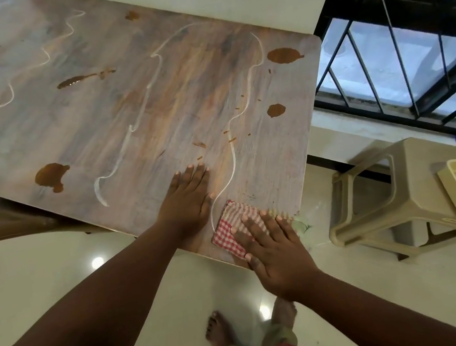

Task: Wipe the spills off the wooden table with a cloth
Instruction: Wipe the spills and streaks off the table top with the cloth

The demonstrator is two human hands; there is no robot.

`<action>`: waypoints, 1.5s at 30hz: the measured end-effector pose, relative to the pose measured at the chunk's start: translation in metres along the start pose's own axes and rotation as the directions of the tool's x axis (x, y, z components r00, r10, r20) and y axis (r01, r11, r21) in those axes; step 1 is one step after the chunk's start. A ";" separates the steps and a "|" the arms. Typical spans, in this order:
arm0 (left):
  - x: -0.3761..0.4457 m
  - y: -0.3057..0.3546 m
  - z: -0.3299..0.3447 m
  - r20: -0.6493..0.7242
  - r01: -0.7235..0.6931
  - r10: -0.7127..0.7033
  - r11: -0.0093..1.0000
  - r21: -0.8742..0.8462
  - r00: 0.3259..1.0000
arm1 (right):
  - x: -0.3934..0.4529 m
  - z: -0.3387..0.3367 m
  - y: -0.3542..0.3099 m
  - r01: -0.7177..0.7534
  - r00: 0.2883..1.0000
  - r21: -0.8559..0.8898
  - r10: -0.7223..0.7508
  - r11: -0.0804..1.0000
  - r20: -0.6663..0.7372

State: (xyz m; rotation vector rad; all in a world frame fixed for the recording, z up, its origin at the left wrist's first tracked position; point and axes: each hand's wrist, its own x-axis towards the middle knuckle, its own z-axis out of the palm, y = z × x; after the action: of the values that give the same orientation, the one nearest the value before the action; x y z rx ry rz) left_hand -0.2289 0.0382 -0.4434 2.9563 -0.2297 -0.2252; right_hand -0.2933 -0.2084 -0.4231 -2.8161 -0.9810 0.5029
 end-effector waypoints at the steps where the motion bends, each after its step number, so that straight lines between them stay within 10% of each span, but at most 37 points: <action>1: 0.000 0.000 0.000 -0.004 -0.001 0.001 1.000 -0.003 1.000 | -0.003 0.002 -0.007 0.006 1.000 -0.003 -0.006 1.000 -0.012; 10: 0.001 -0.001 0.001 -0.004 -0.009 0.009 1.000 -0.001 1.000 | -0.022 0.006 0.004 0.133 0.991 -0.056 -0.134 0.989 -0.009; 45: -0.001 -0.001 0.000 0.012 -0.008 0.008 1.000 0.015 1.000 | 0.078 -0.041 0.104 -0.153 0.988 0.002 0.153 0.988 -0.029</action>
State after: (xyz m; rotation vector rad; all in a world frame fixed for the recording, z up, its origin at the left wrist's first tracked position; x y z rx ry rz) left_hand -0.2297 0.0393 -0.4434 2.9692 -0.2452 -0.2410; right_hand -0.1612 -0.2418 -0.4278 -2.9049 -0.7625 0.4771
